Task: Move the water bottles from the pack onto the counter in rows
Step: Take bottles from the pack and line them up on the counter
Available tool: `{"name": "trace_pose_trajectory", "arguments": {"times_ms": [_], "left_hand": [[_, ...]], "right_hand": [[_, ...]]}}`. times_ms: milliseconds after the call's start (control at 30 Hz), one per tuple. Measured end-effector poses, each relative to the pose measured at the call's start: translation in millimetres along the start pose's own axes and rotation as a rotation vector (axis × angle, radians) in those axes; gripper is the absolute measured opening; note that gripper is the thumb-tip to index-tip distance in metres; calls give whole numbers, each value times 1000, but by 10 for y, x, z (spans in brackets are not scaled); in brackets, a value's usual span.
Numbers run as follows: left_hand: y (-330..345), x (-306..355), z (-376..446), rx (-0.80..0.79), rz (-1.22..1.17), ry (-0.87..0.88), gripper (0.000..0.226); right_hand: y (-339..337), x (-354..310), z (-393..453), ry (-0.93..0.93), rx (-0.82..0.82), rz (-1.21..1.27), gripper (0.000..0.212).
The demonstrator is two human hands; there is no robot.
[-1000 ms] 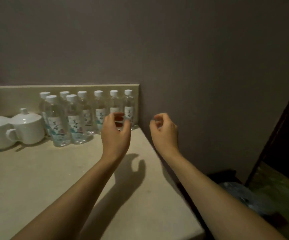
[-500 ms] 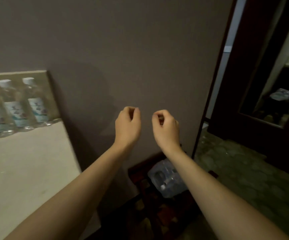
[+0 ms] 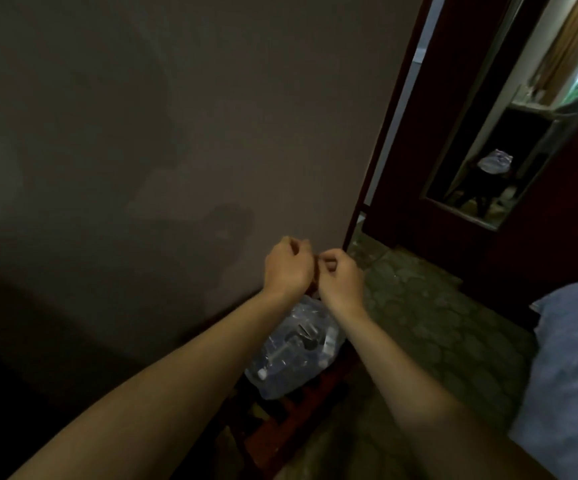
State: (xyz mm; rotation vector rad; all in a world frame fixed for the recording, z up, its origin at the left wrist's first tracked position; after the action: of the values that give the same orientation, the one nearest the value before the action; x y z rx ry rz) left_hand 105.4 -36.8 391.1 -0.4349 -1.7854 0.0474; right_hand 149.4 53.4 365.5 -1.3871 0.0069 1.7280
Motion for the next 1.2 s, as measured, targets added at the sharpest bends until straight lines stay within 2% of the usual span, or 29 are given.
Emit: {"name": "trace_pose_trajectory", "arguments": {"times_ms": [267, 467, 733, 1000, 1133, 1200], "left_hand": [[336, -576, 725, -25, 23, -238, 23], [568, -915, 1160, -27, 11, -386, 27], [1106, -1260, 1820, -17, 17, -528, 25], [1812, -1793, 2299, -66, 119, -769, 41], [2062, -2106, 2419, -99, 123, -888, 29], [2157, -2275, 2474, -121, 166, -910, 34]], "right_hand": [[190, 765, 380, 127, -169, -76, 8], [515, 1424, 606, 287, -355, -81, 10], [682, 2416, 1045, 404, -620, -117, 29], [1141, 3258, 1480, 325, -1135, -173, 24], [1249, 3567, 1378, 357, -1309, -185, 21], [1331, 3746, 1280, 349, -1393, -196, 26]]}}
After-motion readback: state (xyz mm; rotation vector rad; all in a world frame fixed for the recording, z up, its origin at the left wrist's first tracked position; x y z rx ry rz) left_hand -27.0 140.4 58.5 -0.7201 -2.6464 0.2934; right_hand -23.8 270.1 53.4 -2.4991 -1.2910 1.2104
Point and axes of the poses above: each hand's wrist, its own z-axis towards the middle knuckle, its own y-axis out of the palm, x = y × z, the point moved 2 cm from there along z, towards the middle knuckle, and after that the axes turned 14 degrees about -y, right-handed, at the moved point
